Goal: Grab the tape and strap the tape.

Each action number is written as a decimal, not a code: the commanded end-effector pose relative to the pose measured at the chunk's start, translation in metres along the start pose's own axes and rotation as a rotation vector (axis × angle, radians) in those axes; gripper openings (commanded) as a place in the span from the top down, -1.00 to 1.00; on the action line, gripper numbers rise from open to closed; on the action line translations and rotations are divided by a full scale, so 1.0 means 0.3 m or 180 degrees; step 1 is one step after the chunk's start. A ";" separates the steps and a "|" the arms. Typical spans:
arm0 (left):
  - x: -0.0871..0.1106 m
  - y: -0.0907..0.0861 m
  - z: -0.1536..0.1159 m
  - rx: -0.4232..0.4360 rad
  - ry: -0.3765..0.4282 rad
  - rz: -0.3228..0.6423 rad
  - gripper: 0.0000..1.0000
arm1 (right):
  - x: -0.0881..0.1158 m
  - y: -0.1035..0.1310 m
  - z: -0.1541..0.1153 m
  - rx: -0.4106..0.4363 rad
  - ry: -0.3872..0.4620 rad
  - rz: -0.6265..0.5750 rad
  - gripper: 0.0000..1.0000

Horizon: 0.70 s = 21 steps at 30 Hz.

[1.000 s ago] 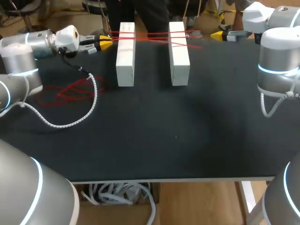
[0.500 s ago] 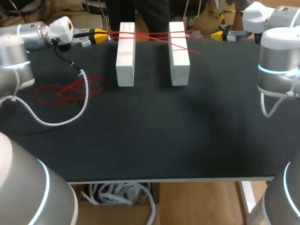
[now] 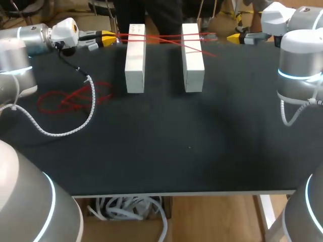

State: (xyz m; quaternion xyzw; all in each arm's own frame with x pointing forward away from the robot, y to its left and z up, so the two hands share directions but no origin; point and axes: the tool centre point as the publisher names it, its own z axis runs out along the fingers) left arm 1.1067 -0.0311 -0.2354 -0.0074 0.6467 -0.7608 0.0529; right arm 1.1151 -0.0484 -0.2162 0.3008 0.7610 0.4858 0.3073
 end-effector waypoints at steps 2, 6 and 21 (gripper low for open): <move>0.011 -0.005 0.031 0.0393 0.0048 -0.0007 1.00 | -0.001 -0.001 -0.003 -0.0006 0.0006 0.0001 -1.00; 0.017 -0.046 0.069 0.0639 0.0207 -0.0095 1.00 | -0.001 -0.001 -0.003 -0.0006 0.0006 0.0001 -1.00; 0.057 -0.252 0.154 0.0789 0.0334 -0.0332 1.00 | -0.001 -0.001 -0.003 -0.0006 0.0006 0.0001 -1.00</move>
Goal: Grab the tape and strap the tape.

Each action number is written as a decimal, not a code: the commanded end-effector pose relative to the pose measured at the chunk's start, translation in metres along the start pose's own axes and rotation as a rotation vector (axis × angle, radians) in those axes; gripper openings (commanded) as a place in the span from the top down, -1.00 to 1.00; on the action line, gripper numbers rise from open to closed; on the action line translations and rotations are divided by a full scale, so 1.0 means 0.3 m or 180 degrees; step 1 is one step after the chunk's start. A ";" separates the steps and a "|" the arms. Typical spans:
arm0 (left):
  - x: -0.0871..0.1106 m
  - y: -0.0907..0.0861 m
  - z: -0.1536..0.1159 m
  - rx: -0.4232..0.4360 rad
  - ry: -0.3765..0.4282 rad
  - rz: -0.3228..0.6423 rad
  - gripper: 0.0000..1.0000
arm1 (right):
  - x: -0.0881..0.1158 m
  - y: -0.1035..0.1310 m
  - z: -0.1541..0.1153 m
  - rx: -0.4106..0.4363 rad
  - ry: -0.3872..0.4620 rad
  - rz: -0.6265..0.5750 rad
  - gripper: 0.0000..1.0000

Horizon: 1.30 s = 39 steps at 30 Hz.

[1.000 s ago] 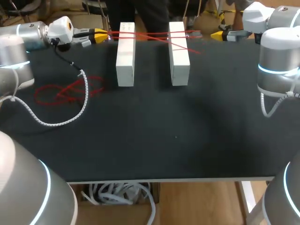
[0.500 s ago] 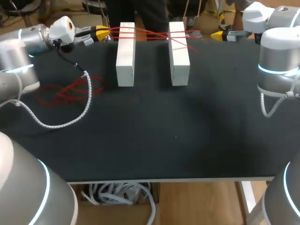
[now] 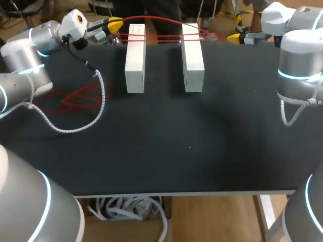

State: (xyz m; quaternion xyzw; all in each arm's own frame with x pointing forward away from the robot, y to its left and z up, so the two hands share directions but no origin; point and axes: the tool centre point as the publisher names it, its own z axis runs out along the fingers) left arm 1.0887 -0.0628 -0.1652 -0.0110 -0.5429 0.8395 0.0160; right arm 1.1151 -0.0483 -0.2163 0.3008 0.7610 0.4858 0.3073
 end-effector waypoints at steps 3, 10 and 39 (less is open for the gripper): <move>0.012 -0.049 0.045 -0.0026 -0.0053 -0.0089 1.00 | -0.001 -0.001 -0.003 -0.0006 0.0006 0.0001 -1.00; 0.028 -0.073 0.073 -0.0036 -0.0103 -0.0018 1.00 | -0.001 -0.001 -0.003 -0.0006 0.0006 0.0001 -1.00; 0.038 -0.088 0.077 -0.0057 -0.0128 0.0134 1.00 | 0.023 0.183 -0.145 0.0131 -0.0681 0.1858 -1.00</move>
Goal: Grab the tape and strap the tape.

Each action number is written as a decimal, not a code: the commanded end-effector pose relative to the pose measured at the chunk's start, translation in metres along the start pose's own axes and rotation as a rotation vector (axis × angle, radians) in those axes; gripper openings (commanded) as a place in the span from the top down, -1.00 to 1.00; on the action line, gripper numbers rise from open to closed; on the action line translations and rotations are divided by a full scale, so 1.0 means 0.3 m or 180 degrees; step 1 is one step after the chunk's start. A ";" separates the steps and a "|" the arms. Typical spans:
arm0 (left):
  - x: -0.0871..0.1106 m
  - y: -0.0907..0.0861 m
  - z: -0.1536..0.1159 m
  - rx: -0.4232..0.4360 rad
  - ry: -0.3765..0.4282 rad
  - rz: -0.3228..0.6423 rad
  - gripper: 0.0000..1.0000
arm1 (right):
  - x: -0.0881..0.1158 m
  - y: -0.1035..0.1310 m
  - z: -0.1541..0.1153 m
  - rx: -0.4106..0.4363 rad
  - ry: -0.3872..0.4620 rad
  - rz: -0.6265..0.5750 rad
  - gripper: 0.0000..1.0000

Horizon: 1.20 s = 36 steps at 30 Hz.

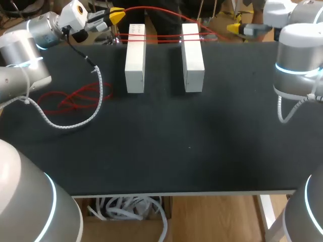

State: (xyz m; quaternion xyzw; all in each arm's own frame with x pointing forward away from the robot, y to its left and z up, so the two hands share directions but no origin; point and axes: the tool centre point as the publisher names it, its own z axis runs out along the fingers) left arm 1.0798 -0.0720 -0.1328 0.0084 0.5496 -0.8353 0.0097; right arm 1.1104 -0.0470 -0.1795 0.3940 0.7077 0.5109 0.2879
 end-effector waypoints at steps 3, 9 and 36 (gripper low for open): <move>0.009 -0.003 0.003 -0.0006 -0.0025 0.0006 1.00 | 0.047 0.098 -0.157 0.0071 -0.0521 0.1700 -1.00; 0.009 -0.003 0.003 -0.0006 -0.0025 0.0006 1.00 | 0.072 0.116 -0.252 0.0332 0.0047 0.2789 -1.00; 0.009 -0.003 0.003 -0.0006 -0.0025 0.0006 1.00 | 0.228 0.017 -0.340 -0.0545 -0.2234 0.2560 -1.00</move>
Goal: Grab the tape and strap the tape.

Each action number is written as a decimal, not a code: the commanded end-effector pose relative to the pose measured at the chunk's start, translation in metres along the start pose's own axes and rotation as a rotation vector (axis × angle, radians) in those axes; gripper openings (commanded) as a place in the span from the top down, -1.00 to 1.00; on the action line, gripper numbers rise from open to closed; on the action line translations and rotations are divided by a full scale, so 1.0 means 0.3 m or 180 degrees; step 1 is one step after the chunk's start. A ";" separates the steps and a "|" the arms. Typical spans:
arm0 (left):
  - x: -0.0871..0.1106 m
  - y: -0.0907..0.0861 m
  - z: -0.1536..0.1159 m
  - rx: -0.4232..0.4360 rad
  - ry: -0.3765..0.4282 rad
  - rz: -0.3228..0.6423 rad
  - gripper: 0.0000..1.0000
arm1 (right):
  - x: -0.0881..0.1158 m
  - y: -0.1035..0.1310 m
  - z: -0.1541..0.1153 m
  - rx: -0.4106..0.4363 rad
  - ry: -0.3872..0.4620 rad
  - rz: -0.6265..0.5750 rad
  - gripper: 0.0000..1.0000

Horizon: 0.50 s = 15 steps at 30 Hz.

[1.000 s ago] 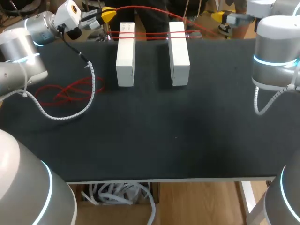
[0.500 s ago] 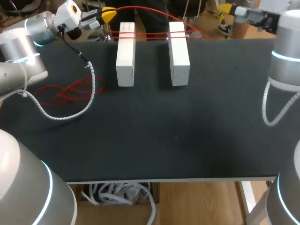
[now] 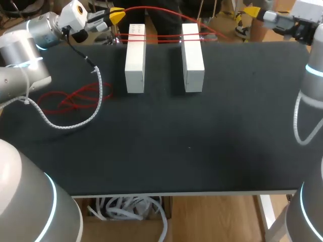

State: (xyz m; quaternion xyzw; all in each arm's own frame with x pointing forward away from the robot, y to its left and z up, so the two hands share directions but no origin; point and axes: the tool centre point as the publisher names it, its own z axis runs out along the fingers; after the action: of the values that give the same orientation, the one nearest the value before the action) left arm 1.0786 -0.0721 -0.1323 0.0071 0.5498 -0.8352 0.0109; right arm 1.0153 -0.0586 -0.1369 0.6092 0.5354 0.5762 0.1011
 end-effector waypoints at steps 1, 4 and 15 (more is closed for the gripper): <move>0.005 -0.002 0.002 -0.0004 -0.0013 0.0004 1.00 | 0.066 -0.090 -0.028 -0.1449 -0.1993 0.0647 -1.00; 0.005 -0.002 0.002 -0.0004 -0.0013 0.0004 1.00 | 0.095 -0.098 -0.052 -0.1835 -0.2084 0.1024 -1.00; 0.005 -0.002 0.002 -0.0004 -0.0013 0.0004 1.00 | 0.035 -0.169 -0.019 -0.2874 -0.2246 0.2012 -1.00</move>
State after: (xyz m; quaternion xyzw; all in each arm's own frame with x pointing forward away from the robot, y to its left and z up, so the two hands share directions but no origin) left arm 1.0785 -0.0722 -0.1323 0.0070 0.5498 -0.8352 0.0109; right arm 0.9711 -0.0431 -0.1551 0.7488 0.3749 0.5228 0.1596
